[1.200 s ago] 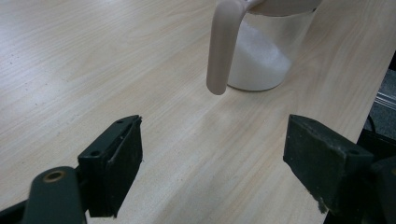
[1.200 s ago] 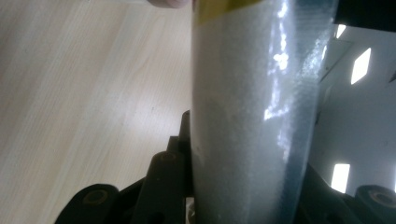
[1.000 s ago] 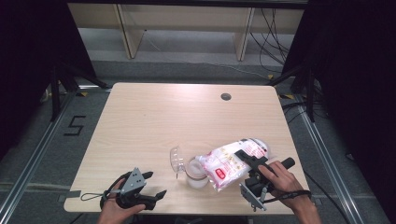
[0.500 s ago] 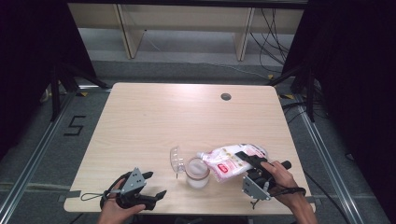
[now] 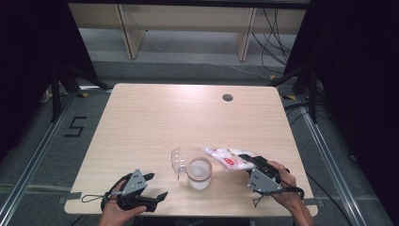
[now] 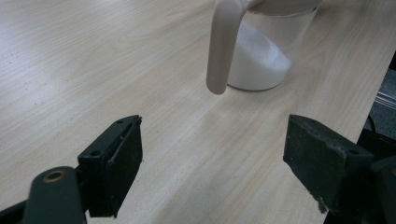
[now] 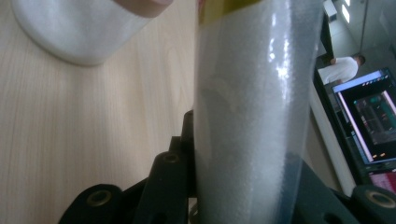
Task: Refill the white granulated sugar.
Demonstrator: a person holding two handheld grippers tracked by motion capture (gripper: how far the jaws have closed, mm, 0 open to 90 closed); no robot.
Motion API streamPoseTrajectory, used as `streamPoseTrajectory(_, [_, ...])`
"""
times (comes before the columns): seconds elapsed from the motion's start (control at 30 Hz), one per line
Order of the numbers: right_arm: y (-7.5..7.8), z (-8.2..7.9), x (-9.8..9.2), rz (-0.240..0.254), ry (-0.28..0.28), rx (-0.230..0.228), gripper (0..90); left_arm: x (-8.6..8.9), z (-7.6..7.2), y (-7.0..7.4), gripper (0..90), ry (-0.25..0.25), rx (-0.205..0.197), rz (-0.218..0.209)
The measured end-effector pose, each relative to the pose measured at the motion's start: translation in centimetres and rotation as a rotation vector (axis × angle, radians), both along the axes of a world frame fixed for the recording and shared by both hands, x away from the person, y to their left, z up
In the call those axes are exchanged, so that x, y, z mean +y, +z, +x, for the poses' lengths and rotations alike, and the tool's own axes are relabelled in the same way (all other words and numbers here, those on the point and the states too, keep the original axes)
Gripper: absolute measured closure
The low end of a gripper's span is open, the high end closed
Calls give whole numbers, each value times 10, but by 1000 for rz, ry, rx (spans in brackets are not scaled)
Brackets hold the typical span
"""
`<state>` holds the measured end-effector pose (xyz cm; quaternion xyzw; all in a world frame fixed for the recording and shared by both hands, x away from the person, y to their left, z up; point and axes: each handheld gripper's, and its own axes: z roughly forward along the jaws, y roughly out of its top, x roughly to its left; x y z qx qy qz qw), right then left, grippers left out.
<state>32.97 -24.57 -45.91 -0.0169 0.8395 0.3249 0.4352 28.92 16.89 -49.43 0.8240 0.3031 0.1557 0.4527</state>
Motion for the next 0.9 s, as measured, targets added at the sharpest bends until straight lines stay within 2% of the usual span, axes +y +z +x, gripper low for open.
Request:
streamPoseTrajectory(0.03, [0, 2, -2, 23, 14, -1, 763, 0, 0, 0, 193, 1, 2, -5])
streamPoseTrajectory(0.1, [0, 5, -5, 67, 8, 8, 763, -1, 0, 0, 193, -4, -2, -4])
streamPoseTrajectory(0.13, [0, 6, -7, 84, 6, 23, 764, -1, 0, 0, 193, -3, -1, -3])
streamPoseTrajectory(0.17, [-3, 7, -8, 120, -11, 45, 764, -2, -1, -1, 193, 17, 16, -20])
streamPoseTrajectory(0.23, [-4, 9, -9, 116, -3, 57, 764, -1, 0, 0, 193, 1, 0, 5])
streamPoseTrajectory(0.3, [-9, 11, -9, 152, -25, 84, 765, -1, 0, 0, 193, 4, 2, -4])
streamPoseTrajectory(0.33, [-9, 13, -9, 149, -16, 87, 765, -1, 0, 0, 193, -3, 1, -5])
streamPoseTrajectory(0.37, [-11, 13, -10, 184, -23, 120, 765, -1, -1, -1, 193, 5, 7, -11])
streamPoseTrajectory(0.4, [-11, 14, -10, 183, -18, 117, 766, -2, -1, -1, 193, 12, 12, -14])
streamPoseTrajectory(0.43, [-12, 15, -11, 204, -23, 134, 767, -1, 0, -1, 193, 0, 1, -3])
streamPoseTrajectory(0.47, [-14, 15, -12, 232, -37, 144, 767, -1, 0, -1, 193, 4, 2, -3])
streamPoseTrajectory(0.53, [-14, 17, -13, 245, -35, 152, 768, -1, 0, -1, 193, 6, 1, -6])
streamPoseTrajectory(0.57, [-14, 18, -14, 274, -42, 164, 769, -2, -1, -1, 193, 6, 1, -11])
streamPoseTrajectory(0.63, [-14, 19, -16, 306, -65, 185, 768, -1, 0, -1, 192, 16, 14, -3])
streamPoseTrajectory(0.7, [-15, 19, -18, 345, -94, 219, 768, -2, -1, -2, 193, 21, 19, -32])
streamPoseTrajectory(0.77, [-15, 20, -20, 388, -131, 249, 763, -2, -1, -2, 193, 27, 18, -32])
streamPoseTrajectory(0.8, [-16, 21, -21, 395, -141, 247, 762, -1, -1, -2, 193, 25, 19, -33])
streamPoseTrajectory(0.83, [-16, 19, -21, 406, -174, 271, 760, -1, -1, -2, 193, 23, 14, -32])
streamPoseTrajectory(0.9, [-15, 17, -23, 424, -193, 275, 758, 0, 1, -2, 193, 12, 1, -10])
